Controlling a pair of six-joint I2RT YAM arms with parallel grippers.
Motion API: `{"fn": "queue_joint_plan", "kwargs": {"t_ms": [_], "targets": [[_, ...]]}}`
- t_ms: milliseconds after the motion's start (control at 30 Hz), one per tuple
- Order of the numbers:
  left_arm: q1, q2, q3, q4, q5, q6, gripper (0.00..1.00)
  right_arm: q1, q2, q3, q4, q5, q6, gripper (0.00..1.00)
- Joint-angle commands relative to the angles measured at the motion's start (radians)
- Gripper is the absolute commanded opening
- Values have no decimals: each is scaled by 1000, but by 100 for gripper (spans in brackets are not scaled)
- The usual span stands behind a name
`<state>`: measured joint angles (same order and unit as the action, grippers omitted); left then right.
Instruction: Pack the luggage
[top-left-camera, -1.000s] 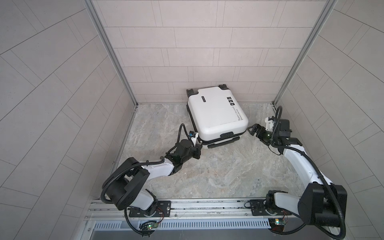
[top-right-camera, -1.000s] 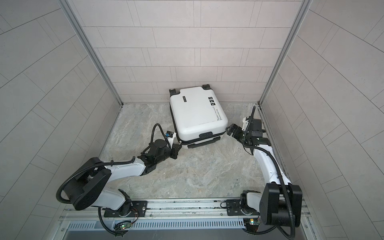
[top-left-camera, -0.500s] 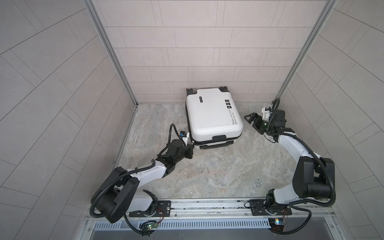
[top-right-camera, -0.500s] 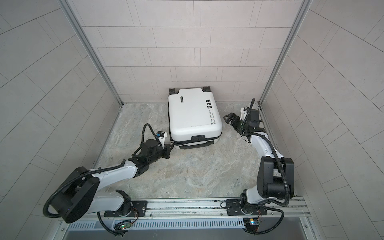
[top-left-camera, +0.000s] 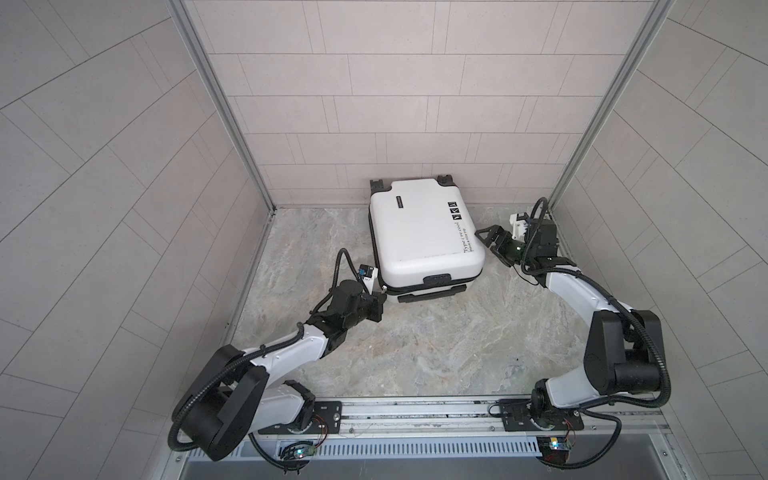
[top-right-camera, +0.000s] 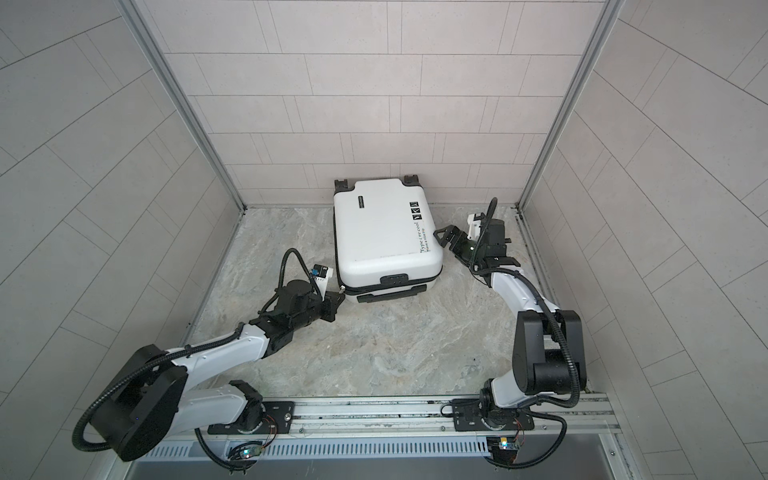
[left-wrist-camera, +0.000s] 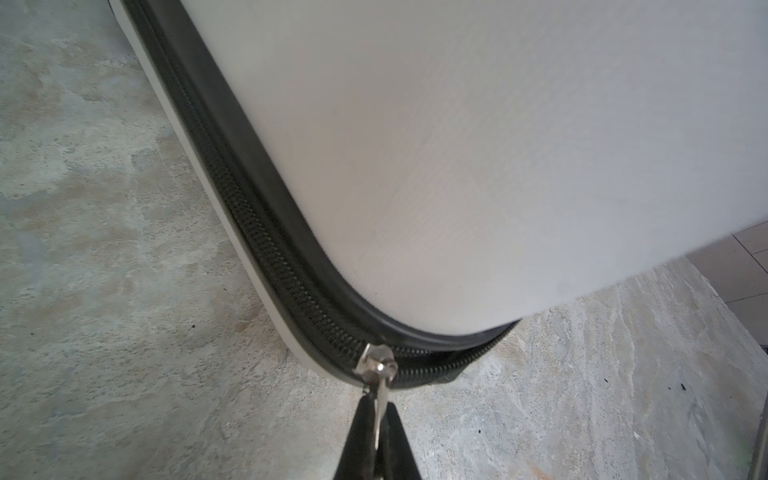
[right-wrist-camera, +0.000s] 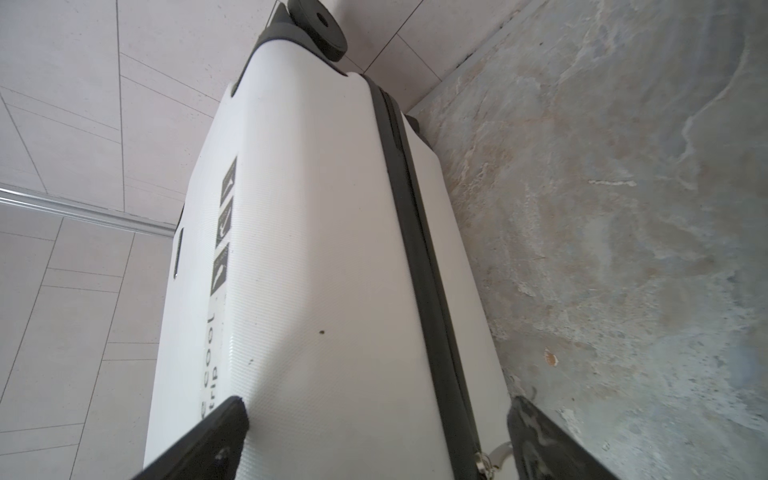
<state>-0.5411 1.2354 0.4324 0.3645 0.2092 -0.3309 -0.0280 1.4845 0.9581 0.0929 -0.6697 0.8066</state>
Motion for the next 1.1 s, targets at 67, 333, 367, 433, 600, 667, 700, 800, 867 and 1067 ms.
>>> {"fn": "queue_joint_plan", "kwargs": {"t_ms": [67, 333, 367, 433, 600, 667, 700, 800, 867, 1067], "targets": [[-7, -53, -1, 19, -28, 32, 0, 74, -37, -70, 11, 25, 37, 100], [-63, -46, 3, 62, -118, 39, 0, 150, -117, -134, 22, 94, 72, 100], [-63, -37, 5, 70, -122, 36, 0, 155, -125, -134, 15, 99, 72, 100], [-63, -11, 6, 84, -137, 25, 0, 155, -152, -131, -14, 113, 71, 99], [-63, 34, -2, 122, -169, 1, 0, 141, -286, -96, -246, 226, 3, 98], [-63, 43, -7, 143, -174, -9, 0, 133, -350, -112, -299, 252, -9, 98], [-63, 47, -10, 151, -173, -14, 0, 130, -385, -125, -318, 262, -9, 98], [-63, 50, -12, 161, -170, -19, 0, 132, -466, -200, -320, 252, 28, 94], [-63, 50, -16, 163, -168, -20, 0, 144, -506, -292, -250, 233, 93, 86], [-69, 38, -33, 156, -162, -25, 0, 293, -582, -565, 39, 353, 273, 73]]}}
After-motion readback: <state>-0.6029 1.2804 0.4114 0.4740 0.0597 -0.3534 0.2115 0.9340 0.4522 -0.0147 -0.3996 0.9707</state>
